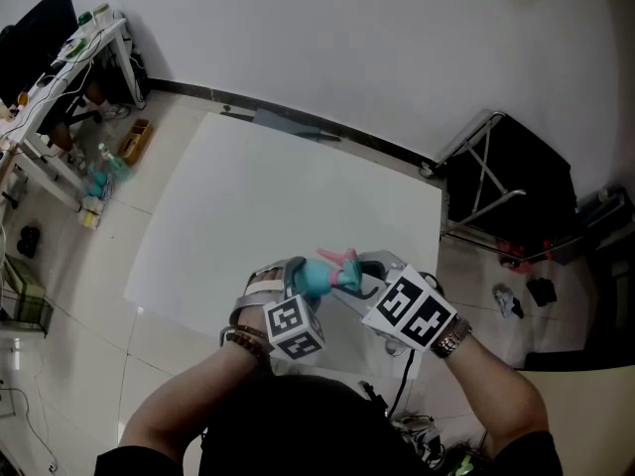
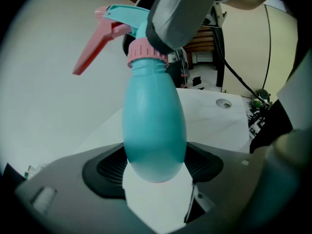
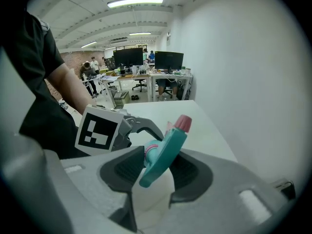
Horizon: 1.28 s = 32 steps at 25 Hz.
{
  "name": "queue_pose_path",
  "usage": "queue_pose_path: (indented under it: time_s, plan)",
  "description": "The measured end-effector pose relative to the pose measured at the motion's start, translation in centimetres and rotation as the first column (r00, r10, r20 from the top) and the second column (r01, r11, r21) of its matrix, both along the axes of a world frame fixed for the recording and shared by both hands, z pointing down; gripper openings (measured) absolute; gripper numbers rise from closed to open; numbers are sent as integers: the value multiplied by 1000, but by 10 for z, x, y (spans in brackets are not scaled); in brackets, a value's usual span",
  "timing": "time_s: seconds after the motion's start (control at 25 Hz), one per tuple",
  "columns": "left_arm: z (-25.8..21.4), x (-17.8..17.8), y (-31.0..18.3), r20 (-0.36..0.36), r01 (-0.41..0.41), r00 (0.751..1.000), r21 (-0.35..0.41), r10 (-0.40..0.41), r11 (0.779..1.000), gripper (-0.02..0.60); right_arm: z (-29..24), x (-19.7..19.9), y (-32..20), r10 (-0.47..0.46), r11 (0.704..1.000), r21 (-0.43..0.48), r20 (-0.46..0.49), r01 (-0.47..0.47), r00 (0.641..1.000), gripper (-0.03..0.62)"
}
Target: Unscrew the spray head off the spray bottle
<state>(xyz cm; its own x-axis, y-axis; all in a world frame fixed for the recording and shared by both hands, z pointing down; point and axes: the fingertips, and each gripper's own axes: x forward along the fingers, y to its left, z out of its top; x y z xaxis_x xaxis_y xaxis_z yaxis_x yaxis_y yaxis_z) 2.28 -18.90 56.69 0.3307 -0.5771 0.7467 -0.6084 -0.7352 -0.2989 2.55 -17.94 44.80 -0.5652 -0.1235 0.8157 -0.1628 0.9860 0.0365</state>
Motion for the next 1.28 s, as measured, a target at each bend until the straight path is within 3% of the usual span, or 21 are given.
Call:
queue_pose_path:
  time_s: [0.24, 0.48, 0.72, 0.84, 0.92, 1.0, 1.12, 1.28]
  plan:
    - [-1, 2, -2, 14, -7, 1000, 9, 7, 1000, 391, 2, -1, 5, -75, 994, 69, -61, 79, 995, 127]
    - [5, 4, 0, 50, -21, 999, -14, 22, 1000, 391, 10, 4, 9, -159, 970, 155, -175, 186, 972, 124]
    - [9, 6, 4, 76, -40, 996, -46, 44, 998, 390, 18, 8, 15, -243, 911, 250, -316, 327, 917, 123]
    - [10, 8, 7, 66, -53, 996, -67, 57, 996, 390, 21, 10, 17, -285, 862, 294, -394, 413, 874, 123]
    - [12, 11, 11, 45, -72, 996, -86, 76, 994, 390, 23, 10, 20, -319, 831, 300, -434, 469, 843, 123]
    - [13, 15, 15, 24, -93, 995, -101, 96, 991, 390, 26, 11, 24, -349, 821, 280, -444, 498, 825, 123]
    - [14, 20, 20, 14, -115, 993, -106, 117, 988, 390, 27, 13, 29, -369, 846, 218, -420, 487, 829, 121]
    - [14, 20, 23, 22, -121, 992, -87, 124, 989, 390, 23, 10, 30, -283, 948, 53, -304, 313, 910, 121]
